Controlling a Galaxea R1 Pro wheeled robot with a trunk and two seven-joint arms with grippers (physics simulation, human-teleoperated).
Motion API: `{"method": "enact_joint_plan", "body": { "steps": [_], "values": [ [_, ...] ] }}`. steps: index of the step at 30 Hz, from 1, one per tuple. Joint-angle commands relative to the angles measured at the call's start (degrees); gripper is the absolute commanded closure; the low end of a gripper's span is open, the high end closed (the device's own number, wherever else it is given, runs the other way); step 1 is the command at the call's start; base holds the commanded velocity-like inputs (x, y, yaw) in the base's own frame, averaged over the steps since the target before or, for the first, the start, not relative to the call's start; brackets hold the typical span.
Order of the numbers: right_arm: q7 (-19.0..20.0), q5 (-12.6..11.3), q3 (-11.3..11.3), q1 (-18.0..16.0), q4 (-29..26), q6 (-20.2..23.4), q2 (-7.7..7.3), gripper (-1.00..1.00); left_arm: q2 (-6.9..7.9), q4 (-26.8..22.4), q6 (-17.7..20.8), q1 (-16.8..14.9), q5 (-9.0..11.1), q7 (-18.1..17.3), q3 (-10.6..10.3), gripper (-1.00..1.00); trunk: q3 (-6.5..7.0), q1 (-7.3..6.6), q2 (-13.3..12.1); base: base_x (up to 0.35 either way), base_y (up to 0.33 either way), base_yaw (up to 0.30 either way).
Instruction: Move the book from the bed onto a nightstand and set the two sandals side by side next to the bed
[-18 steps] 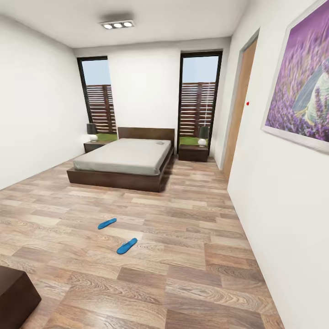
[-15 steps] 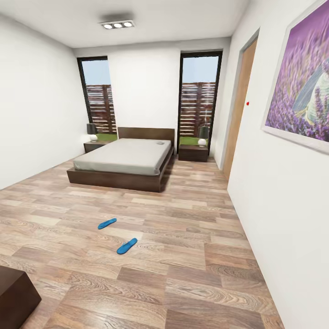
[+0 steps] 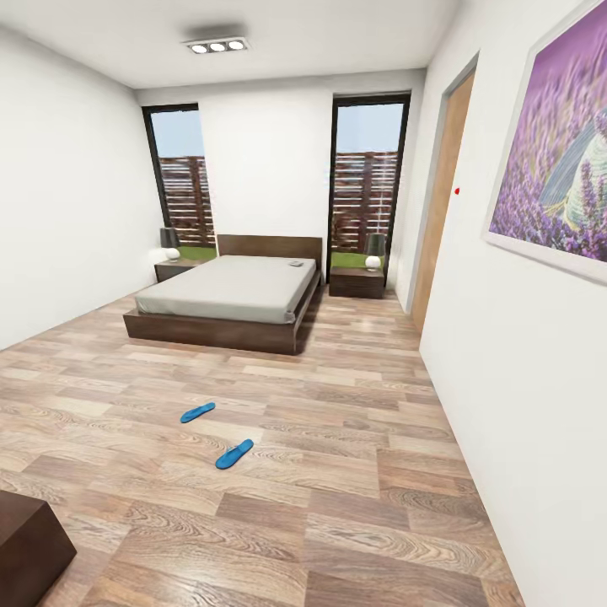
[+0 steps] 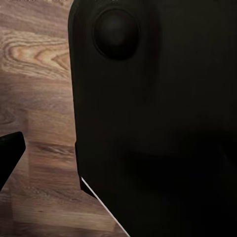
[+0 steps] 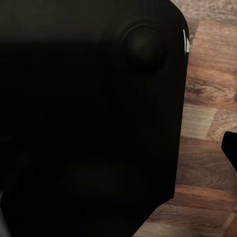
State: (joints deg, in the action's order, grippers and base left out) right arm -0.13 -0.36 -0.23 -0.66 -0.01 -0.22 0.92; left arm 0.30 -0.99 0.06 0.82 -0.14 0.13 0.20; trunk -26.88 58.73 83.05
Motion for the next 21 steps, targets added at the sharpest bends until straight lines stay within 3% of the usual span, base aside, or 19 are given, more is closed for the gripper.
{"method": "enact_joint_plan", "body": {
  "steps": [1,21],
  "values": [
    [0.0,0.0,0.0,0.0,0.0,-0.1,0.01,-1.0,0.01,-0.1,0.0,0.0,0.0,0.0,0.0,-1.0,-0.04,0.0,0.0,0.0,0.0,0.0],
    [0.0,-0.1,-0.1,0.0,0.0,-0.4,0.0,-1.0,0.52,-0.7,-0.6,0.1,-0.1,0.0,-0.2,-1.0,-0.04,0.0,0.0,0.0,0.0,0.0]
  ]
}}
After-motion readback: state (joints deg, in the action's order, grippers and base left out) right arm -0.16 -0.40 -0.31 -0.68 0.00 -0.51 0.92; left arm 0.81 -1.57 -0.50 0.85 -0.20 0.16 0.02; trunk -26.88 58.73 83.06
